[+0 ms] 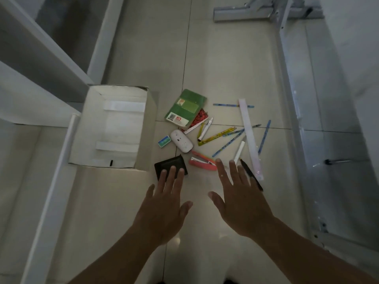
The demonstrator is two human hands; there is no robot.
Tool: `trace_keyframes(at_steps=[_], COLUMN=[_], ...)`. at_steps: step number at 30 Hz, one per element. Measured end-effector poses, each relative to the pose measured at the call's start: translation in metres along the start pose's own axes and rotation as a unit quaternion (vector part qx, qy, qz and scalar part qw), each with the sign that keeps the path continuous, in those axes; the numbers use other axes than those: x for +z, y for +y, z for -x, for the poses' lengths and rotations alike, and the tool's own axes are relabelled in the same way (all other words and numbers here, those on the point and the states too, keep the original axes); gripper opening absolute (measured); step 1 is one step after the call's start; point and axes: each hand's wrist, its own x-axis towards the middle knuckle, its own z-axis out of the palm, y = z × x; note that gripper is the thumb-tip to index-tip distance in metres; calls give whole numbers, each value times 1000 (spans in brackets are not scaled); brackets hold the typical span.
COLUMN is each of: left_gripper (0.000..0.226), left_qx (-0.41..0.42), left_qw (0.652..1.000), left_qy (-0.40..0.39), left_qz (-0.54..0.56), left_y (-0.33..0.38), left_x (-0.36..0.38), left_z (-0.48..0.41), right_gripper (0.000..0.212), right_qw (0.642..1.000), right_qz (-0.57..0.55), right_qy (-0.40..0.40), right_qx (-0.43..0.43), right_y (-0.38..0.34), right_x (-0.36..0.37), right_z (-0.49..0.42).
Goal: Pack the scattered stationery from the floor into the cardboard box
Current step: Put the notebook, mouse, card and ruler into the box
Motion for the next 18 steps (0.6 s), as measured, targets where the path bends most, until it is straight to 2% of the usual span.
trace_keyframes(at_steps=[4,9,12,15,18], left_gripper=[77,74,77,69,62], left_qx=[25,76,98,113,98], left_qw=[999,990,985,978,973], left_qy=[28,121,142,175,210], left_qz=[-15,11,27,13,11], left_y=[-14,-39,-55,-67,-70], left_x=[27,31,28,21,9], left_z=[-59,-137,-169,-191,-217], right_gripper=[78,70,63,78,57], right_qw=[999,998,992,989,985], right_qz=[28,52,80,77,79], right_qy=[-13,-4,39,61,83], right_qx=[-10,-48,-94,-111,-133], right_y=[16,24,25,19,18], right_x=[42,52,54,48,36], right_z=[-53,-128,-167,-191,-212])
